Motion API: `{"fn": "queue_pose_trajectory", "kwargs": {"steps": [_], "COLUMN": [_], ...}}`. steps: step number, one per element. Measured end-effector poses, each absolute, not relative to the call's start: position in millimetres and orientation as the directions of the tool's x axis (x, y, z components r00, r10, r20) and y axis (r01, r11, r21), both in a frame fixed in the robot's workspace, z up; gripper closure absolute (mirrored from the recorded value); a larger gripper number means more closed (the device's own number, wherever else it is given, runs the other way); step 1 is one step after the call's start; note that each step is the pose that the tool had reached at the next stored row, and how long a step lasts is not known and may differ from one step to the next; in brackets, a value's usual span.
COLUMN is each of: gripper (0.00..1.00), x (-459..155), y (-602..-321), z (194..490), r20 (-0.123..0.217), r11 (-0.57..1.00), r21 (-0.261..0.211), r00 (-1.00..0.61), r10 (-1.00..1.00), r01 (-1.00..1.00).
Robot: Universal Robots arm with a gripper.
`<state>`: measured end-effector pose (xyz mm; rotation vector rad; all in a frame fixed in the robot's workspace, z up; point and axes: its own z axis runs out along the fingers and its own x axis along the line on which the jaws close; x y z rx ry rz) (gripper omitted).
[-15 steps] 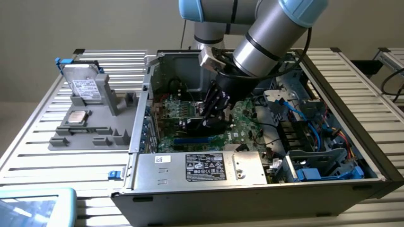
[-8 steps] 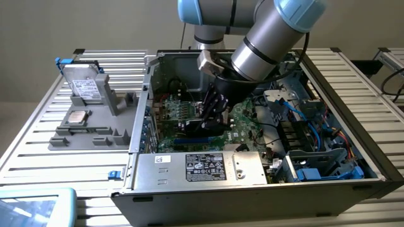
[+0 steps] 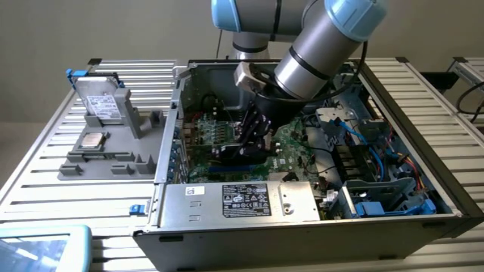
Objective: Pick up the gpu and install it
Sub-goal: 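Insert the gpu into the slot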
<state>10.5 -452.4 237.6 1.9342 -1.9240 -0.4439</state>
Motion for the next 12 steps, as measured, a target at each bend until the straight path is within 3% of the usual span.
{"fn": "queue_pose_trajectory", "kwargs": {"steps": [12], "gripper": [0.73], "x": [8.9], "y": [-451.5], "z": [235.7], "r20": [0.039], "r11": [0.005], "r21": [0.474], "r00": [0.015], "r10": [-0.999], "r01": [-0.881]}}
